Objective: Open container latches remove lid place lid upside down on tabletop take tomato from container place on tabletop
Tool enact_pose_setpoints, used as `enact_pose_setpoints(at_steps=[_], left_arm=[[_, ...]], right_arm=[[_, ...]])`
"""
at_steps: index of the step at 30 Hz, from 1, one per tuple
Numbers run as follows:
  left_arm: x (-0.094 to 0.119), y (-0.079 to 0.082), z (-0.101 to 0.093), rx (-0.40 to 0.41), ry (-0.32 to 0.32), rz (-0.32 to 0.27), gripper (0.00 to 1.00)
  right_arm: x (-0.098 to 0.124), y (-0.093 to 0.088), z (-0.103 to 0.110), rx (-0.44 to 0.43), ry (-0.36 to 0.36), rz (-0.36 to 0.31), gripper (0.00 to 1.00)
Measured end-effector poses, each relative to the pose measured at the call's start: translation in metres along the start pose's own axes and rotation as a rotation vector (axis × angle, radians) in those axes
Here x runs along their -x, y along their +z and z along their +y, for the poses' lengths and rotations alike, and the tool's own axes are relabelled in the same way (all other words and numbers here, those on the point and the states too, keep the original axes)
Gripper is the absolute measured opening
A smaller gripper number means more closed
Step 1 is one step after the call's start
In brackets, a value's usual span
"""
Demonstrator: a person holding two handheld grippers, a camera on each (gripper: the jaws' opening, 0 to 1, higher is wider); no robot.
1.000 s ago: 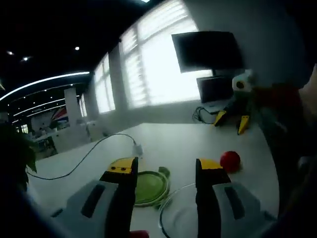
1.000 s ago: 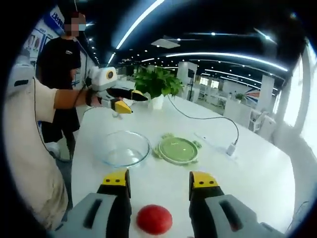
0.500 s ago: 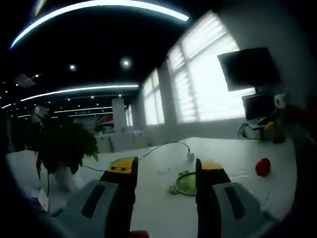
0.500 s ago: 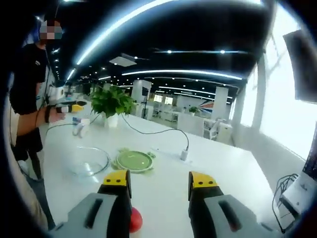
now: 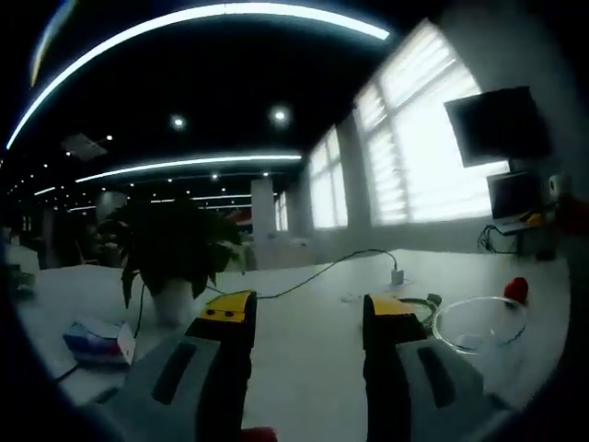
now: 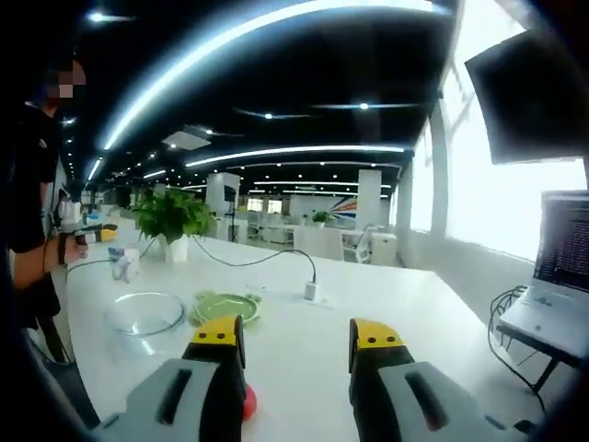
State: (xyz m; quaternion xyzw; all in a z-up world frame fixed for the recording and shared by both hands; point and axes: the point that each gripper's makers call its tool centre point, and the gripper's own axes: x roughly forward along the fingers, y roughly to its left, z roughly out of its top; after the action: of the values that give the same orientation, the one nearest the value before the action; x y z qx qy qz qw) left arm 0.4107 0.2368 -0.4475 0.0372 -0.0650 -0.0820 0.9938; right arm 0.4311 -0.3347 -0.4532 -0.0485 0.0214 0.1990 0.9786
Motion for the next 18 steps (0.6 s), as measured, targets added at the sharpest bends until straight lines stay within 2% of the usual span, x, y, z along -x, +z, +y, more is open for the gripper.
enact_pose_setpoints(at_steps=[3, 9, 18], left_arm=[[0.004, -0.005, 0.005, 0.018, 0.013, 0.002, 0.38], [0.012, -0.011, 0.008, 0.025, 0.025, 0.009, 0.38], [0.02, -0.021, 0.013, 0.046, 0.041, 0.014, 0.38]], right_arm=[[0.006, 0.0, -0.005, -0.011, -0.033, -0.011, 0.4], [0.012, -0.001, -0.006, -0.029, -0.049, -0.024, 0.4], [0.021, -0.011, -0.013, -0.055, -0.098, -0.039, 0.4]])
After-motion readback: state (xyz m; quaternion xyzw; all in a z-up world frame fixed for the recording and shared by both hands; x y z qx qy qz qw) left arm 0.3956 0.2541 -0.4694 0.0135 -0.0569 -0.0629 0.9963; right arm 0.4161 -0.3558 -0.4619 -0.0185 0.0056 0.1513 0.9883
